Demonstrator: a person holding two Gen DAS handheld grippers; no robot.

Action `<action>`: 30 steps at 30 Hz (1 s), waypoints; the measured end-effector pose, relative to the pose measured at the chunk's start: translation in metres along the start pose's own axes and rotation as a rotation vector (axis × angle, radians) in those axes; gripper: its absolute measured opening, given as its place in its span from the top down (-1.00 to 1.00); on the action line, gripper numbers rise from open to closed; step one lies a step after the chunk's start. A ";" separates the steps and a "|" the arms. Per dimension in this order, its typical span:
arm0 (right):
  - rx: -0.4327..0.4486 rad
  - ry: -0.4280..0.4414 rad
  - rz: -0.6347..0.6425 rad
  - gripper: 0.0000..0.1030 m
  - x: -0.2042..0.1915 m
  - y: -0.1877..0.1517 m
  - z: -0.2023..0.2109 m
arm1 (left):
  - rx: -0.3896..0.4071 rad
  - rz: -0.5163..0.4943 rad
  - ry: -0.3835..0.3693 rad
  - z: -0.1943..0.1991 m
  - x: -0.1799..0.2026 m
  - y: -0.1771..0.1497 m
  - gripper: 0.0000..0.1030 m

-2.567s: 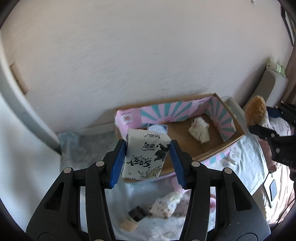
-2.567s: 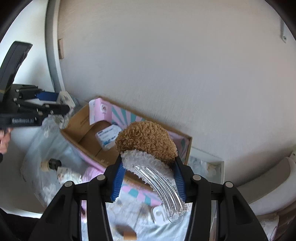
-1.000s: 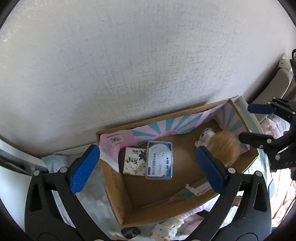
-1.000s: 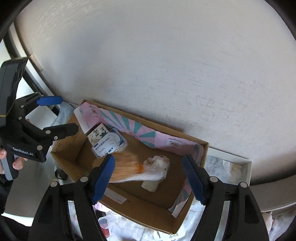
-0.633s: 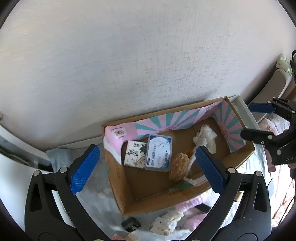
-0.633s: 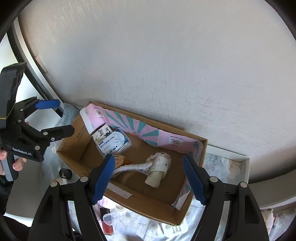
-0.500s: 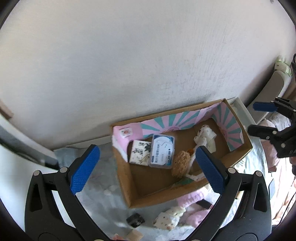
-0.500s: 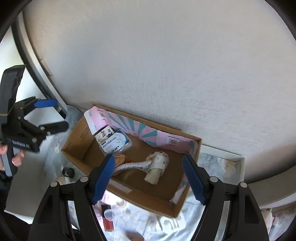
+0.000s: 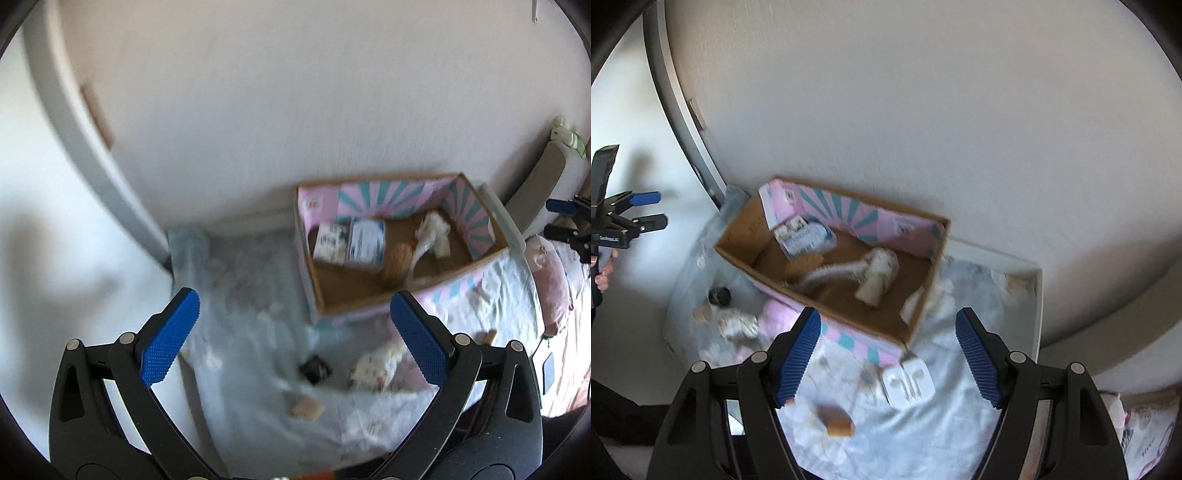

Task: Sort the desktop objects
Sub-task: 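Withdraw both grippers from the box toward the remaining items, then grasp the black lens cap with left gripper while right gripper grasps the measuring cup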

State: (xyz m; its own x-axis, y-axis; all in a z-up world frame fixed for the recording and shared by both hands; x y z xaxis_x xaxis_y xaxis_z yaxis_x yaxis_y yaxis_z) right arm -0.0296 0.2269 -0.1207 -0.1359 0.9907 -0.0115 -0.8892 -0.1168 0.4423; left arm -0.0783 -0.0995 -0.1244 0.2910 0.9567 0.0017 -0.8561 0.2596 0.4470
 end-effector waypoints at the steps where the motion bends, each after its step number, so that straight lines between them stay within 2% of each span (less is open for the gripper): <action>1: -0.006 0.004 -0.001 -0.39 0.001 -0.006 -0.002 | -0.013 0.010 -0.005 -0.003 -0.002 -0.009 -1.00; 8: -0.057 0.038 0.041 -0.39 0.000 -0.043 -0.021 | -0.102 0.091 -0.019 -0.041 -0.005 -0.057 -1.00; 15: -0.106 0.107 0.055 -0.39 -0.019 -0.073 -0.060 | -0.148 0.157 -0.035 -0.080 0.003 -0.081 -0.96; 22: -0.080 0.245 0.039 -0.39 -0.069 -0.078 -0.098 | -0.156 0.189 -0.010 -0.113 0.013 -0.090 -0.82; 28: -0.082 0.320 0.023 -0.39 -0.096 -0.075 -0.124 | -0.158 0.222 0.000 -0.135 0.016 -0.096 -0.58; 30: -0.089 0.329 0.020 -0.16 -0.099 -0.074 -0.131 | -0.166 0.220 0.004 -0.140 0.016 -0.097 -0.52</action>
State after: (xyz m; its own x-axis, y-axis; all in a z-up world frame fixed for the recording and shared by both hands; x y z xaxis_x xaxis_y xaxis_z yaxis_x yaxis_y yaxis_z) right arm -0.0077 0.1280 -0.2692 -0.2742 0.9141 -0.2987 -0.9178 -0.1560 0.3652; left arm -0.0509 -0.0910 -0.2932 0.0887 0.9929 0.0791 -0.9570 0.0629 0.2833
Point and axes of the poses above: each gripper's, at about its wrist camera, not at the fingertips, and z roughly against the way its jaws point, x to its right, y to its top, the point moved 5 cm from there along -z, roughly the way its jaws point, and after that the axes turned 8 degrees about -x, right-handed, at the moved point
